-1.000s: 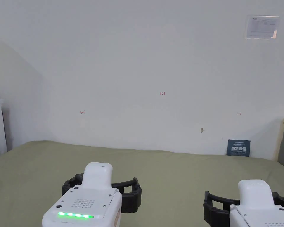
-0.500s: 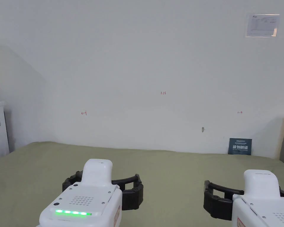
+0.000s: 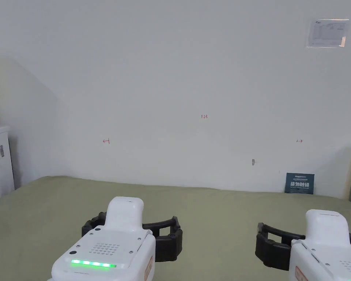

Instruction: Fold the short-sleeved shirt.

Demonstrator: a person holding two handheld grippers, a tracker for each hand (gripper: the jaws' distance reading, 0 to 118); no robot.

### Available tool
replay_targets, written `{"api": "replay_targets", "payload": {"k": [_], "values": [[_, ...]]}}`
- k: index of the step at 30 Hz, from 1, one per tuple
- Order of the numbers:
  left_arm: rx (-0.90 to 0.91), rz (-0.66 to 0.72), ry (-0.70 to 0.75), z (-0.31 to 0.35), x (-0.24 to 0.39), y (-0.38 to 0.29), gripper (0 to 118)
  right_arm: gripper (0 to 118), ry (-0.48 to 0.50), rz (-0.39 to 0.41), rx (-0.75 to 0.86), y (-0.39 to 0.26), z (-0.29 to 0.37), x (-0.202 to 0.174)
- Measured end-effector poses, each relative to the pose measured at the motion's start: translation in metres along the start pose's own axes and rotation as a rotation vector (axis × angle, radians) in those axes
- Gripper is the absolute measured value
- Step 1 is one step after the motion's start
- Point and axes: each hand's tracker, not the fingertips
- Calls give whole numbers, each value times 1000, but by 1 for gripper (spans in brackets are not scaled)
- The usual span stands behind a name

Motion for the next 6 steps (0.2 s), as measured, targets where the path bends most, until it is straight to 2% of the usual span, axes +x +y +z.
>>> {"api": "replay_targets", "payload": {"k": [3, 6], "values": [[1, -5, -1, 0, 1, 0, 117, 118, 33, 17, -68, 6, -3, -3], [-1, 2, 0, 0, 0, 0, 117, 118, -4, 54, -50, 5, -6, -8]]}}
